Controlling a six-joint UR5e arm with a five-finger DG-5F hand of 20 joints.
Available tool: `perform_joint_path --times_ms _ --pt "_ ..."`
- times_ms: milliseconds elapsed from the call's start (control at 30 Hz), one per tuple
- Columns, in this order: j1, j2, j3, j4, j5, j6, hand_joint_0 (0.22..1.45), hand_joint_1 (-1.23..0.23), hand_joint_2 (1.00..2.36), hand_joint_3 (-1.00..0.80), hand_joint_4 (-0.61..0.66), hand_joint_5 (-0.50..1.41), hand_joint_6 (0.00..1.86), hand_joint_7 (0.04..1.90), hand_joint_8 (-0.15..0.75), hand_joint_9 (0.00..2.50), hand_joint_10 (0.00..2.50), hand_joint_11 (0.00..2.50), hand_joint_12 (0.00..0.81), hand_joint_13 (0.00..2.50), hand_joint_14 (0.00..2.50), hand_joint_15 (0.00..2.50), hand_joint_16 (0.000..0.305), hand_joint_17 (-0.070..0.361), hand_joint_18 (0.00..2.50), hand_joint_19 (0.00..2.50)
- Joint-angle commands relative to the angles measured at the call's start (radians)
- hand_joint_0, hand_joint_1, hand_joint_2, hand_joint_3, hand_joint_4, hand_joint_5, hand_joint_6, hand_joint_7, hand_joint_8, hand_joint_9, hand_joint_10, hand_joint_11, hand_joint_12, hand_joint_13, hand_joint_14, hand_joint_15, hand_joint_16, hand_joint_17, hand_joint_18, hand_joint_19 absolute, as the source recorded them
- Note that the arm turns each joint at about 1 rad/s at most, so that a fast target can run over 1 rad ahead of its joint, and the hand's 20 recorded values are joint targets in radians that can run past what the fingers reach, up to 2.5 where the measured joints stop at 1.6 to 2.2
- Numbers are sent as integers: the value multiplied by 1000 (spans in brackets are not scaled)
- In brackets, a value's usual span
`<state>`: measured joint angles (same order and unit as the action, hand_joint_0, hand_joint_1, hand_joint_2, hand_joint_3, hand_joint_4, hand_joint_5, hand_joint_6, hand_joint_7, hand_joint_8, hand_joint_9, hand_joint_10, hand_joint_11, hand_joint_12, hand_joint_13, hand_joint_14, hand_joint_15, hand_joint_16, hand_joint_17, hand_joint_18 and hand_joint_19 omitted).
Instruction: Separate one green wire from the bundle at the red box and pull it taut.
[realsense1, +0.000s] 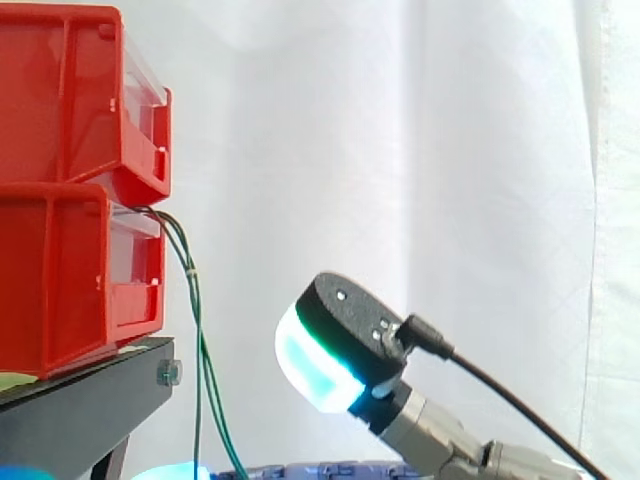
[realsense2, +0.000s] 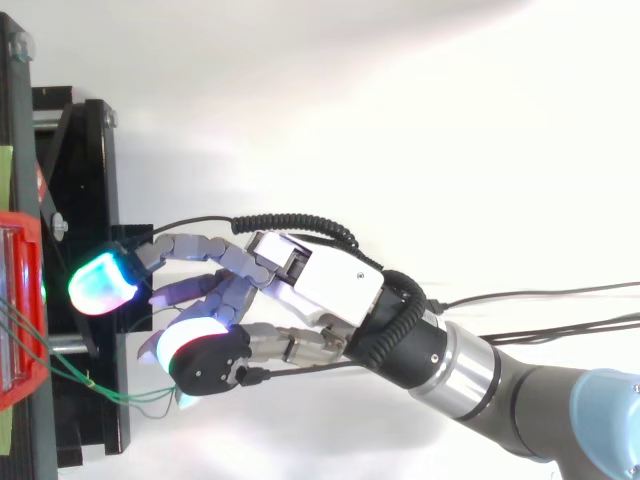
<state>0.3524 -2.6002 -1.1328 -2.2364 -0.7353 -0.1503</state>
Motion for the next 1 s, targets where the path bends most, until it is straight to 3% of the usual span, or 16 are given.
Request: perform_joint_path --times_ms 0,467,700,967 --pt "5 23 -7 -37 0 60 401 -410 1000 -500 272 -275 501 599 449 1659 9 237 426 1103 3 63 64 145 888 57" --pt "8 66 -7 -149 -1 87 452 -635 1000 -500 312 -216 502 801 384 1729 21 524 384 1170 9 228 59 133 920 168" --pt "8 81 -7 -155 2 92 481 -646 1000 -500 320 -191 503 938 357 1729 23 640 376 1192 13 290 56 126 916 216" --pt "8 114 -7 -210 -1 92 499 -674 1000 -500 293 -175 503 1058 333 1726 22 733 371 1217 13 352 54 122 911 238"
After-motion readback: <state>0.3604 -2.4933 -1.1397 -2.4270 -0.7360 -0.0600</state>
